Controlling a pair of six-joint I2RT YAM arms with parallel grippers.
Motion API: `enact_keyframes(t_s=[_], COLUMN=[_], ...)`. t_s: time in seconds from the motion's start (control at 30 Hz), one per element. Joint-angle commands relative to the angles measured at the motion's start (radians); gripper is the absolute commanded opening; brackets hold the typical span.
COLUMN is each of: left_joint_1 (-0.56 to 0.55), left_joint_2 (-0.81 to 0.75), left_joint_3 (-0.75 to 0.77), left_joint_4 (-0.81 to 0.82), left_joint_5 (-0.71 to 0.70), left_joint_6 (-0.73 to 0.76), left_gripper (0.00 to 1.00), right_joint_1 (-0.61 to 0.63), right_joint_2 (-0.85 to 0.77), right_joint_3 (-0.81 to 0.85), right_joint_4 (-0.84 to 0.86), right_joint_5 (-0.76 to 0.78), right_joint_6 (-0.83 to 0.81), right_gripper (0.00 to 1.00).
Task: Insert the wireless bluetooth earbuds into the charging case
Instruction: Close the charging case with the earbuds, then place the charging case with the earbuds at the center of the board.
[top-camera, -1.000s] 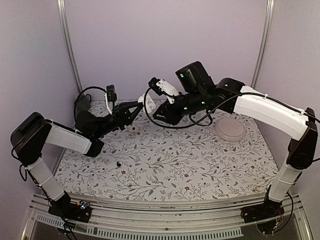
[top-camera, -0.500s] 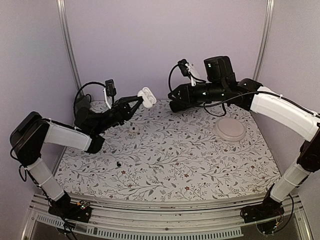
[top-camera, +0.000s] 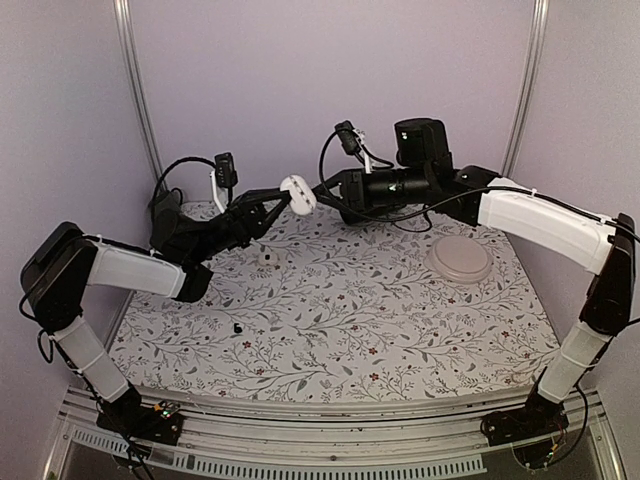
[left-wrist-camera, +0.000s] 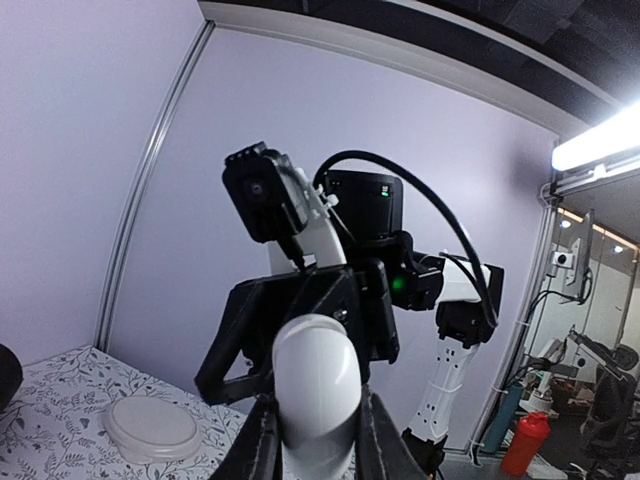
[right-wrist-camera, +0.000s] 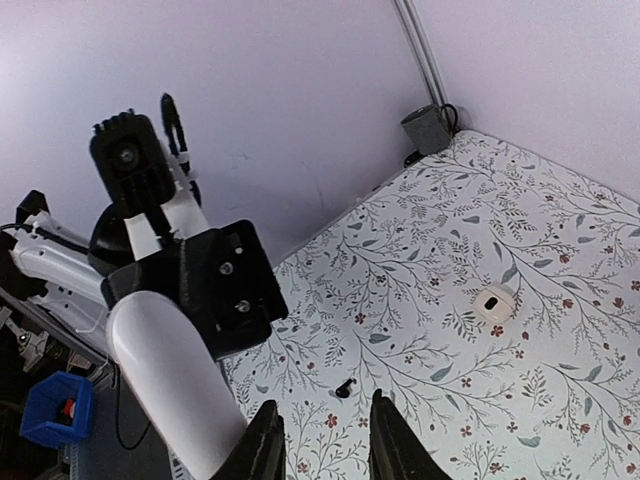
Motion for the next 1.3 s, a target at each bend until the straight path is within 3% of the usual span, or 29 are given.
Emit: enact_keyframes(t_s=[0.0,0.1,0.33,0.47,0.63,1.0,1.1,1.23,1.27], left_joint_1=[0.002,0.008,0.013,0.014,0.011,-0.009,-0.008,-0.01,-0.01], left_joint_2=[0.018,0.02,0.027,0.047,0.14,0.438,0.481,0.503,0.505], left_joint_3=[-0.003,-0.007,0.02,0.066,0.183,0.365,0.402,0.431,0.434], left_joint_4=[0.242,0.203,0.069,-0.217,-0.695,-1.0,-1.056,-1.115,-1.126], left_joint_5=[-0.038,-0.065,-0.05,-0.056,-0.069,-0.152,-0.17,-0.19,-0.194], left_joint_6=[0.002,0.014,0.02,0.043,0.077,0.129,0.135,0.159,0.17], left_gripper=[0.0,0.0,0.0,0.0,0.0,0.0,0.04,0.19,0.27], right_joint_1=[0.005,0.008,-0.021,-0.1,-0.185,-0.252,-0.26,-0.273,-0.28], right_joint_2=[-0.106,-0.125,-0.118,-0.135,-0.169,-0.182,-0.184,-0.195,-0.198], right_joint_3=[-0.062,-0.078,-0.094,-0.175,-0.307,-0.484,-0.503,-0.534,-0.539], right_joint_4=[0.162,0.165,0.009,-0.011,0.015,0.084,0.091,0.097,0.097], right_joint_5=[-0.176,-0.232,0.027,0.121,0.149,0.194,0.198,0.214,0.216], right_joint_6=[0.011,0.011,-0.015,0.06,0.113,0.132,0.13,0.125,0.123], right_gripper=[0.31,0.3,0.3,0.32,0.32,0.35,0.35,0.37,0.38])
